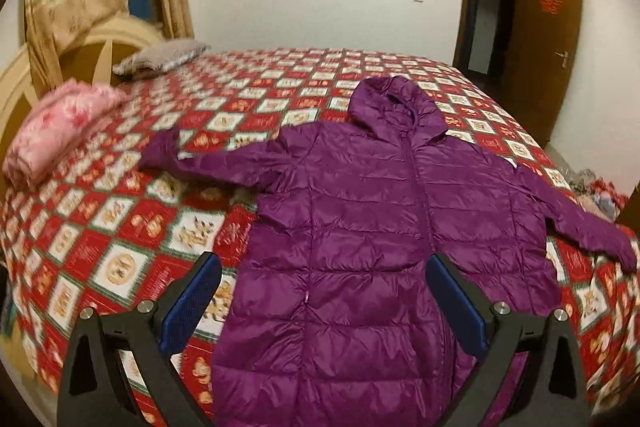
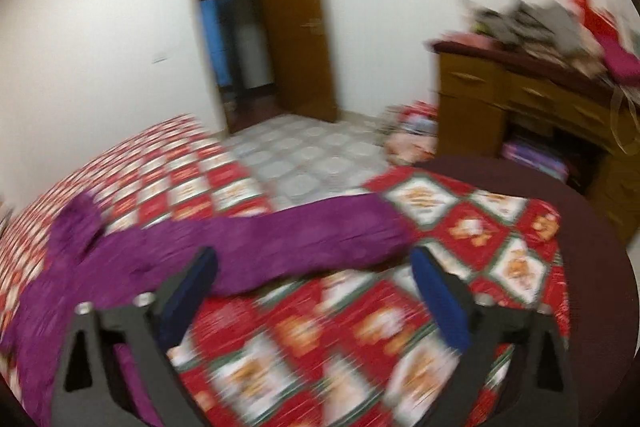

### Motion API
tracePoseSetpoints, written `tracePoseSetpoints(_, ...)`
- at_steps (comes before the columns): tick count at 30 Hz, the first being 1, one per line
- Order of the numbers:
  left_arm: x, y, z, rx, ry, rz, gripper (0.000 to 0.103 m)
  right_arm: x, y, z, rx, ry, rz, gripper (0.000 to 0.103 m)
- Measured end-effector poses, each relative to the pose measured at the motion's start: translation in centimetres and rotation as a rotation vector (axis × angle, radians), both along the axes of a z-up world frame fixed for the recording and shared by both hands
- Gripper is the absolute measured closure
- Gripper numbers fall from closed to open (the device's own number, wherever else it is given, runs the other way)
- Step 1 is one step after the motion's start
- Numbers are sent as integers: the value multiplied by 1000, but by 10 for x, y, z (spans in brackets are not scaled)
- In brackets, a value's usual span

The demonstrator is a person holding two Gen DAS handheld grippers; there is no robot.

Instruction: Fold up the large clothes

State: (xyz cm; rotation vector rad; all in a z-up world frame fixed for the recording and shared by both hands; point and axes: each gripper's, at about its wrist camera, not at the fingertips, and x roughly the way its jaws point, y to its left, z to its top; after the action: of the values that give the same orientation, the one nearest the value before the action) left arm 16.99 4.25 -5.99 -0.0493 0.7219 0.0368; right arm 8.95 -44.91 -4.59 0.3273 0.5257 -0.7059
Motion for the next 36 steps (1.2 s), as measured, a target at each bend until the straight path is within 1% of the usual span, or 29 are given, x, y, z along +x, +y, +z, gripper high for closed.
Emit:
tracePoseSetpoints(1, 5, 2, -3, -20, 13, 9, 1, 1, -30, -6, 25, 9, -61, 22)
tracePoseSetpoints(3, 14, 4, -9, -58, 31, 30, 1, 6, -66, -18, 86, 25, -102, 31)
tracePoseSetpoints(4, 18, 5, -11, -75, 34, 39, 1, 9, -84, -26, 142, 35, -107, 32)
tracePoseSetpoints(6, 23, 4, -13, -93, 33, 52, 1, 14, -103, -41, 232, 39, -118, 32)
tracePoseSetpoints(8, 29, 2, -15, -105, 34, 61, 1, 20, -117, -54, 301, 27, -120, 32)
tracePoseSetpoints(10, 34, -2, -15, -100, 29, 64, 1, 30, -121, -63, 334, 21, -109, 32)
tracePoseSetpoints(11, 34, -4, -15, -91, 28, 62, 1, 38, -122, -68, 344, 30, -96, 32)
tracePoseSetpoints(13, 38, -12, -16, -37, 26, 51, 1, 51, -122, -76, 361, 59, -92, 38)
tracePoseSetpoints(15, 41, -16, -18, 17, 25, 32, 1, 56, -124, -83, 372, 81, -90, 57)
tracePoseSetpoints(16, 43, -19, -19, 46, 29, 19, 1, 58, -130, -88, 372, 98, -98, 62)
tracePoseSetpoints(18, 45, -19, -22, 75, 34, 10, 1, 59, -134, -97, 386, 138, -124, 78)
tracePoseSetpoints(20, 46, -16, -24, 73, 32, 3, 1, 55, -137, -97, 387, 132, -126, 84)
tracePoseSetpoints(21, 46, -14, -25, 64, 31, -2, 1, 56, -137, -95, 377, 137, -121, 87)
tracePoseSetpoints(22, 46, -12, -25, 61, 28, -3, 1, 57, -136, -90, 360, 143, -110, 88)
tracePoseSetpoints(24, 45, -8, -24, 60, 17, -3, 1, 59, -130, -73, 317, 133, -80, 91)
tracePoseSetpoints(26, 45, -3, -23, 62, 5, 5, 1, 64, -116, -49, 273, 100, -25, 91)
tracePoseSetpoints(27, 45, 0, -22, 59, 1, 12, 1, 67, -104, -30, 242, 84, 17, 92)
tracePoseSetpoints(29, 45, 7, -22, 42, -3, 27, 1, 74, -73, 3, 190, 55, 113, 92)
tracePoseSetpoints(30, 45, 11, -22, 28, -4, 33, 1, 78, -57, 14, 170, 45, 153, 92)
tracePoseSetpoints(33, 41, 24, -19, -10, -14, 47, 1, 96, 9, 55, 95, 13, 327, 92)
tracePoseSetpoints(36, 35, 37, -16, -19, -33, 67, 1, 123, 85, 77, 61, -6, 508, 92)
